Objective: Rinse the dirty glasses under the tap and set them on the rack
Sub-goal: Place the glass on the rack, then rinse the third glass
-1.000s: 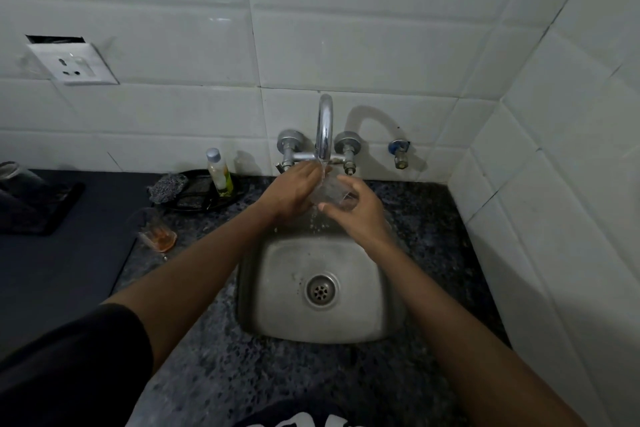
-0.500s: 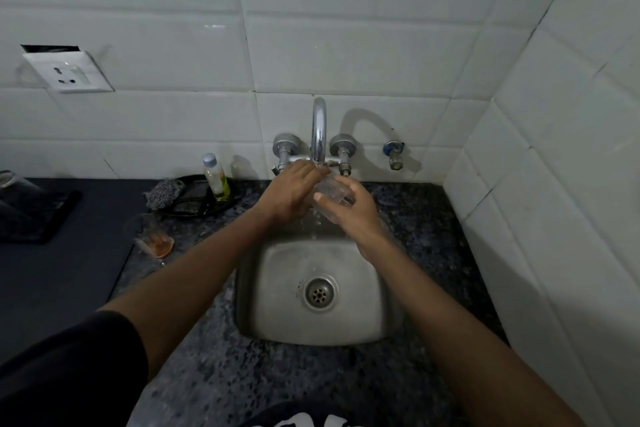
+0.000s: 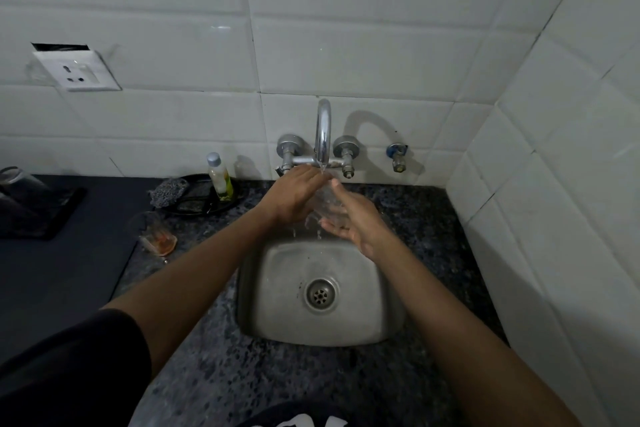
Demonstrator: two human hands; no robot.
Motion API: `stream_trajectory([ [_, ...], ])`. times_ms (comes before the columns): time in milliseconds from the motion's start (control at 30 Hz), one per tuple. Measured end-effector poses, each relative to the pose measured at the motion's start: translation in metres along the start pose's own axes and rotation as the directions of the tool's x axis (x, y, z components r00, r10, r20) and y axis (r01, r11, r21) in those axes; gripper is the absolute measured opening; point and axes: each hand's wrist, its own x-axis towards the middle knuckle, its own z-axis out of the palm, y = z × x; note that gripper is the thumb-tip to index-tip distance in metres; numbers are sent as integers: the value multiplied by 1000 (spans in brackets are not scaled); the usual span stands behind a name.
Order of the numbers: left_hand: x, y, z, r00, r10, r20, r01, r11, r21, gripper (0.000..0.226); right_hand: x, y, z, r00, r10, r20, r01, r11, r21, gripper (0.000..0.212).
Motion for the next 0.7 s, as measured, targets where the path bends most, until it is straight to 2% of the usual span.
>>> stream_trajectory([
  [33,-2,1,1,1000,0,-7,0,1000,0,60,1,-1,-1,999,28,18,-29,1000,6,44],
  [100,-5,2,4,1000,18,-11,-18,1000,-4,59,4,3,-4,998,-31,-49,28,997,-77,43],
  [167,-6,3,1,999,31,-14,-31,999,-16,60,5,10,-6,962,-240,-129,194,936,-294,49],
  [200,-6,3,-2,999,40,-21,-40,999,-24,59,4,13,-7,931,-348,-112,280,876,-394,52],
  [267,-4,4,-6,998,50,-38,-51,998,-28,57,4,18,-8,902,-428,-61,361,822,-440,55],
  [333,-4,5,-8,997,64,-51,-65,998,-24,53,6,19,-9,929,-361,-78,312,880,-359,54],
  [367,-5,6,-7,996,71,-53,-72,997,-19,52,5,17,-9,959,-271,-81,242,934,-261,52],
  [433,-6,7,-5,997,65,-45,-65,998,-5,53,5,11,-10,998,-70,-2,70,997,-37,48],
  [500,-7,9,-3,999,39,-38,-39,999,4,56,5,8,-12,999,-41,23,41,999,17,42],
  [567,-6,8,-3,1000,19,-24,-19,1000,-3,57,4,10,-11,986,-147,-76,139,985,-97,43],
  [600,-5,8,-4,1000,13,-15,-13,1000,-9,59,6,13,-11,960,-254,-114,224,948,-227,47],
  [667,-2,8,-7,1000,-5,13,5,999,-32,63,7,19,-11,908,-417,-41,364,833,-416,54],
  [700,-1,8,-8,1000,-9,24,10,999,-38,63,6,21,-10,905,-424,-21,373,819,-437,56],
])
